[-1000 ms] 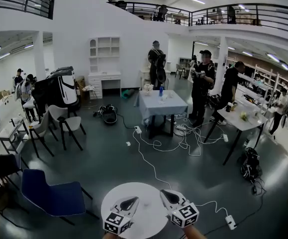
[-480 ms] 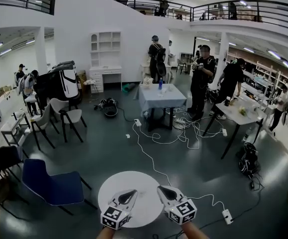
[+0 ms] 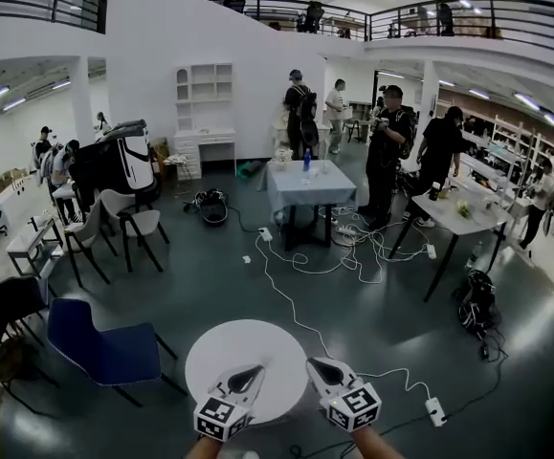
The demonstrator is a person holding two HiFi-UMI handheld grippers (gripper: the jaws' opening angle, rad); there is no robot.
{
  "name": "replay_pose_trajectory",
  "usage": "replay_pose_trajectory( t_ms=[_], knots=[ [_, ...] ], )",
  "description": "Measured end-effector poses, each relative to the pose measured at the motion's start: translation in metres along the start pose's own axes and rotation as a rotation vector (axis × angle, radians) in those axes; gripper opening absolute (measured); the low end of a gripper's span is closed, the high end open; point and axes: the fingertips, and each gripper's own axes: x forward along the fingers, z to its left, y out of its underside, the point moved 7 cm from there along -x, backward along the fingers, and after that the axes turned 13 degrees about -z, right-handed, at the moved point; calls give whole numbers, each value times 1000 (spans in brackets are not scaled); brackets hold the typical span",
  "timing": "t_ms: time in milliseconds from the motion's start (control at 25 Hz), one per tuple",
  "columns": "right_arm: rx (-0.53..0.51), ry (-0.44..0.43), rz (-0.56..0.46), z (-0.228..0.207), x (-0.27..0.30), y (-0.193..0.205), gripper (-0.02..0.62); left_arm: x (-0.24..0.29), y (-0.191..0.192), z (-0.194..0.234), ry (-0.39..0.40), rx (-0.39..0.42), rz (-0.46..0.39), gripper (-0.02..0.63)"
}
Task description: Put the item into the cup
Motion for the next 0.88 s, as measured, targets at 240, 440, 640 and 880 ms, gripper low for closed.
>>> replay_pose_trajectory(
  t_ms=[240,440,640,880],
  knots=[
    [5,-4,4,2,-50,2,17,-11,7,-47,-8,-3,9,17],
    [14,-12,-5,6,-84,-3,17,-21,5,-82,-16,0,9,17],
    [24,-24,-6,11,-109,-3,17,-35,7,-109,-34,-7,22,17],
    [39,-29,-5,19,-127,-5,17,-48,4,-126,-52,-10,37,17]
  ],
)
